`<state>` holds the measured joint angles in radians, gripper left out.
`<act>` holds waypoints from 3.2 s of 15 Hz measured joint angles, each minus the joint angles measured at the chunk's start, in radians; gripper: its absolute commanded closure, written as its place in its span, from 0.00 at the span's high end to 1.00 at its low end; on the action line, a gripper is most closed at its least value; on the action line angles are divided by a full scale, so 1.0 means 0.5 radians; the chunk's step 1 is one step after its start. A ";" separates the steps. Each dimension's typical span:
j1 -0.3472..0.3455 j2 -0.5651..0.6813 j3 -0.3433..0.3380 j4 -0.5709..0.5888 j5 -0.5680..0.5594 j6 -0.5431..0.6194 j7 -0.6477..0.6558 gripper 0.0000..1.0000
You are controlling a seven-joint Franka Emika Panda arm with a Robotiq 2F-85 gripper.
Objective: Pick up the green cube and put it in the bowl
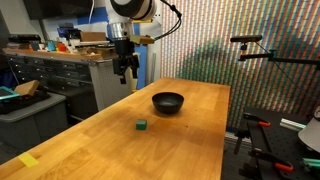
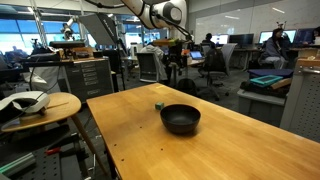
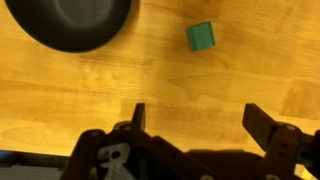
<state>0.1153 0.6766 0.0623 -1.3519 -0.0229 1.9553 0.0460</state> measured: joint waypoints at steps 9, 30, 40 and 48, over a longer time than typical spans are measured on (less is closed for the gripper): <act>-0.039 0.125 0.016 0.047 0.175 0.059 0.000 1.00; -0.004 0.272 0.016 -0.145 0.126 0.032 -0.004 1.00; 0.012 0.272 0.028 -0.325 0.077 0.202 -0.146 1.00; 0.014 0.278 0.055 -0.384 0.077 0.240 -0.259 0.42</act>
<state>0.1221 0.8157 0.0898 -1.5440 0.0157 2.0752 -0.0836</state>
